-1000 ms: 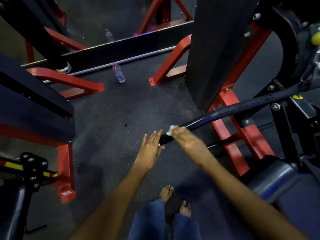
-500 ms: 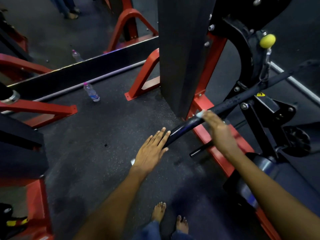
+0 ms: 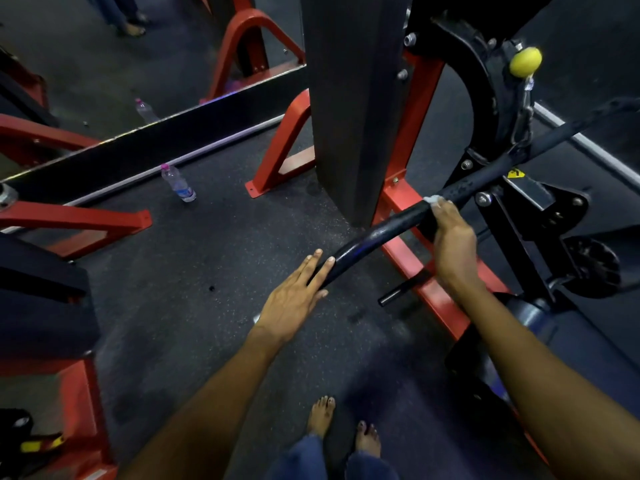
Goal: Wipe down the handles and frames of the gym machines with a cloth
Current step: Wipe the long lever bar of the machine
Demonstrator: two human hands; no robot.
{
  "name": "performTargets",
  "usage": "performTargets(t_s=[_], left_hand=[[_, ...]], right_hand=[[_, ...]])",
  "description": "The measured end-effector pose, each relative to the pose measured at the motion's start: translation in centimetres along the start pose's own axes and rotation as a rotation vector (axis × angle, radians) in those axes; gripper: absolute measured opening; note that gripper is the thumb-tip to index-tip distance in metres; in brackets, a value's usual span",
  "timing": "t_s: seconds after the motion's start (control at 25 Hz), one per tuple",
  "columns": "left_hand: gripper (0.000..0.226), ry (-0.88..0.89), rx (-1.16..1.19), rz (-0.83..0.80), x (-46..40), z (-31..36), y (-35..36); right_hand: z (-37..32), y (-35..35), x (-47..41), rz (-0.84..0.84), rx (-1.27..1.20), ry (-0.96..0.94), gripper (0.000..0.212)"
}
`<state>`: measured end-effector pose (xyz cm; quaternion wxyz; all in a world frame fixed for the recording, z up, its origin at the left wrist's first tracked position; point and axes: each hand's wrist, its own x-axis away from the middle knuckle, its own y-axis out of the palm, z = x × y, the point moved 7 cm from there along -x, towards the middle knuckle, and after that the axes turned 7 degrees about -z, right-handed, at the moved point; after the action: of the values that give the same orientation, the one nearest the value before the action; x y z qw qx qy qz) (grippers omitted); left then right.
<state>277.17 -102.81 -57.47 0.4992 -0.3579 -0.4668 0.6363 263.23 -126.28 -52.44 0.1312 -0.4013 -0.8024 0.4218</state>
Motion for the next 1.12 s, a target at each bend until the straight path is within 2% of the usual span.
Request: performTargets(t_s=[0.04, 0.08, 0.12, 0.2, 0.24, 0.28, 0.32, 0.44, 0.52, 0.56, 0.68, 0.72, 0.76, 0.8, 0.92, 0.96, 1.0, 1.04, 1.12], left_hand=[[0.065, -0.002, 0.005, -0.006, 0.0, -0.1, 0.1], [0.065, -0.007, 0.014, -0.014, 0.0, -0.1, 0.1], [0.065, -0.012, 0.023, -0.020, 0.1, -0.1, 0.2], [0.066, -0.018, 0.039, -0.023, 0.1, -0.1, 0.2], [0.066, -0.020, 0.044, -0.027, 0.1, 0.0, 0.1], [0.066, -0.022, 0.044, -0.030, 0.1, 0.0, 0.1], [0.065, -0.025, 0.041, -0.032, 0.1, 0.0, 0.0], [0.066, -0.024, 0.035, -0.024, 0.2, 0.0, -0.1], [0.067, -0.030, 0.037, -0.028, 0.3, 0.0, -0.1], [0.068, -0.035, 0.039, -0.032, 0.2, -0.1, -0.1], [0.069, -0.043, 0.049, -0.068, 0.0, 0.0, 0.0], [0.069, -0.055, 0.059, -0.093, 0.1, -0.1, 0.1], [0.067, -0.059, 0.071, -0.100, 0.1, -0.1, 0.0], [0.066, -0.056, 0.076, -0.088, 0.1, 0.0, -0.3], [0.063, -0.067, 0.062, -0.089, 0.1, 0.1, -0.5], [0.063, -0.078, 0.054, -0.104, 0.1, 0.0, -0.3], [0.062, -0.086, 0.049, -0.113, 0.1, 0.0, -0.2], [0.061, -0.085, 0.046, -0.111, 0.1, -0.1, -0.1], [0.062, -0.080, 0.034, -0.117, 0.0, -0.1, 0.2]], right_hand=[[-0.5, 0.7, 0.4, -0.025, -0.018, 0.025, 0.037], [-2.8, 2.5, 1.9, -0.116, 0.015, -0.079, 0.034], [-5.4, 3.8, 3.6, -0.179, 0.023, -0.216, 0.035], [-9.6, 6.1, 8.3, -0.297, 0.203, -0.590, 0.042], [-9.1, 6.8, 9.2, -0.297, 0.249, -0.731, 0.047], [-7.5, 6.4, 8.6, -0.303, 0.277, -0.767, 0.049], [-5.6, 5.6, 7.0, -0.280, 0.224, -0.691, 0.050], [0.6, 1.8, 2.4, -0.043, -0.022, -0.125, 0.049], [0.4, 1.7, 2.0, 0.046, -0.065, 0.029, 0.046], [-1.5, 2.8, 2.5, 0.006, -0.062, -0.032, 0.044], [-8.0, 5.7, 5.5, -0.121, 0.111, -0.522, 0.032], [-8.7, 5.8, 5.4, -0.153, 0.173, -0.614, 0.030], [-8.1, 5.5, 4.5, -0.195, 0.199, -0.619, 0.029], [-7.3, 4.3, 3.0, -0.214, 0.129, -0.502, 0.028], [-2.0, 0.7, -1.8, -0.078, -0.065, 0.069, 0.021], [-1.2, 1.2, -2.3, -0.068, -0.098, 0.176, 0.017], [-2.2, 1.9, -2.4, -0.080, -0.071, 0.169, 0.015], [-4.5, 3.1, -1.9, -0.132, -0.024, 0.044, 0.016], [-9.1, 5.9, 0.8, -0.307, 0.118, -0.367, 0.024]])
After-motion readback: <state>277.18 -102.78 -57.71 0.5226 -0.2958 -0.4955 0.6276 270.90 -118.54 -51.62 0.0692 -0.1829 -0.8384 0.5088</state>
